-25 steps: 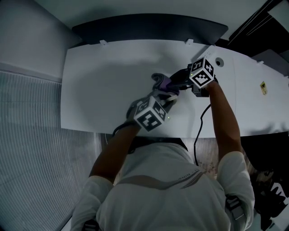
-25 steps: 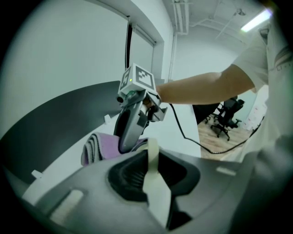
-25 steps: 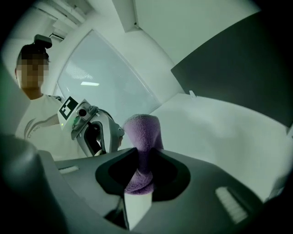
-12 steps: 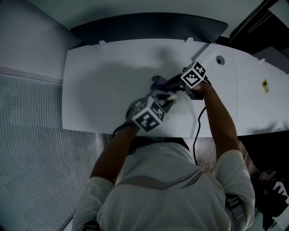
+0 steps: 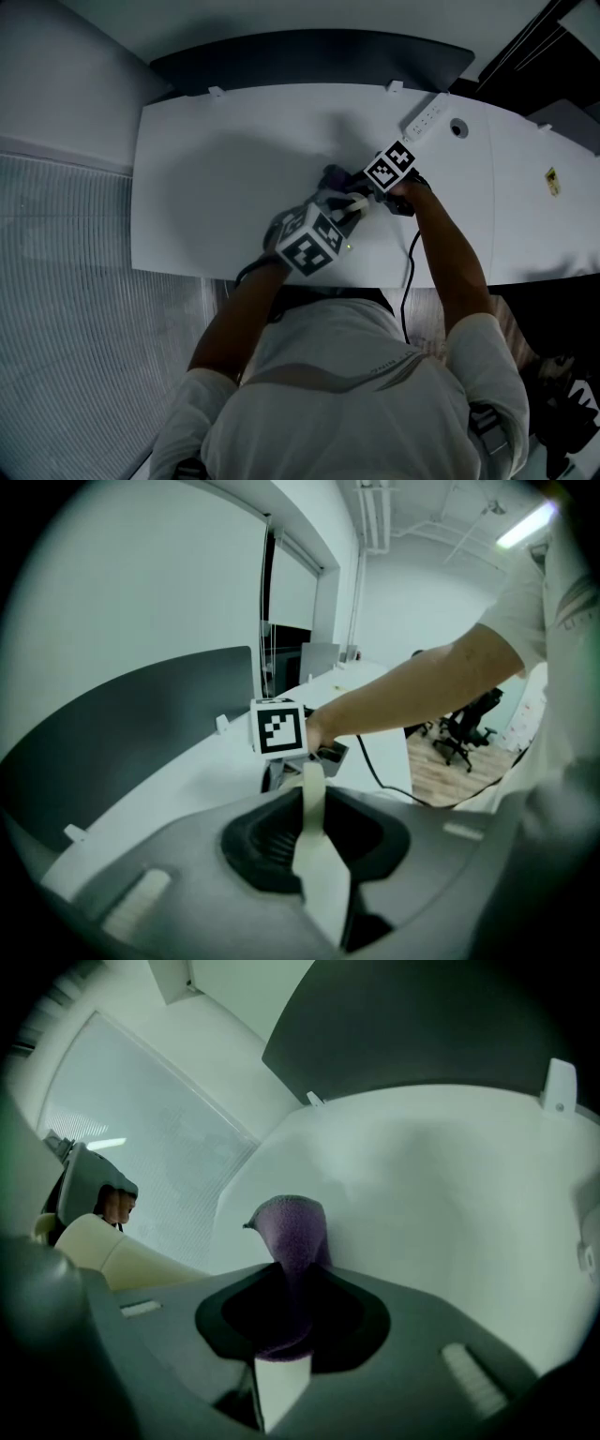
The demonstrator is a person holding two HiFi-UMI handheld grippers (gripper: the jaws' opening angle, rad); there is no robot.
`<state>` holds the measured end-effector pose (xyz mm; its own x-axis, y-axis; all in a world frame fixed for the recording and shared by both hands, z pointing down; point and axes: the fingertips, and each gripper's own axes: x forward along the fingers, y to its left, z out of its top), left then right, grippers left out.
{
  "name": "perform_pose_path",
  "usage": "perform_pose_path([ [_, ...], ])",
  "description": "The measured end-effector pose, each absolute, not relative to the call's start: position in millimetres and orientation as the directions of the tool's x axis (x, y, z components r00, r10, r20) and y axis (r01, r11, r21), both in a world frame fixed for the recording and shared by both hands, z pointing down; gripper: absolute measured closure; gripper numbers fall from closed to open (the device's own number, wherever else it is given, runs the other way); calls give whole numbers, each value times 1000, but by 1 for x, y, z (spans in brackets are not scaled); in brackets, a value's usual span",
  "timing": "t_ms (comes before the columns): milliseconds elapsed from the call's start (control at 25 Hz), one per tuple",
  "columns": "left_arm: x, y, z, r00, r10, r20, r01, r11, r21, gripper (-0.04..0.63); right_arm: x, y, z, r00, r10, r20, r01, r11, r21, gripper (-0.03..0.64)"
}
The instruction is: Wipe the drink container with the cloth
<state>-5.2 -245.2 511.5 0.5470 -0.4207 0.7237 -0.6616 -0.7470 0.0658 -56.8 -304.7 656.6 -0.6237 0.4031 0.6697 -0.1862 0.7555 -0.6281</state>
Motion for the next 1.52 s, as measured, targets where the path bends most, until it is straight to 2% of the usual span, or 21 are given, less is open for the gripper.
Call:
perform_pose_path([
  [160,-4,-244,511,543,-417,729,-624,-781,18,534,-53,-313,649,-678,299,672,-226,784,-578,531],
  [320,-2,-243,510,545,-434,718,-609,-793,-17,532,-36,-327,628,-759,134,638,-323,772,-547,531],
  [640,-7,-242,507,542,-462,702,-618,-785,-39,521,26,-327,555,-843,-229,488,-502,662,-557,531],
  [760,-8,-245,496,558,-498,663,-638,-769,-40,498,49,-314,519,-852,-351,389,-523,615,-590,531],
  [880,-10,-244,478,574,-532,623,-651,-758,-47,434,70,-291,489,-845,-436,309,-528,596,-605,531],
  [1040,-15,-236,429,634,-599,489,-669,-742,-43,424,94,-264,453,-796,-558,235,-586,612,-532,531],
  [1200,-42,-231,372,590,-762,268,-768,-632,-104,537,110,-249,416,-712,-680,175,-671,585,-456,531],
  [1520,-99,-204,316,512,-856,71,-854,-516,-63,591,117,-229,345,-622,-780,66,-760,582,-290,531],
])
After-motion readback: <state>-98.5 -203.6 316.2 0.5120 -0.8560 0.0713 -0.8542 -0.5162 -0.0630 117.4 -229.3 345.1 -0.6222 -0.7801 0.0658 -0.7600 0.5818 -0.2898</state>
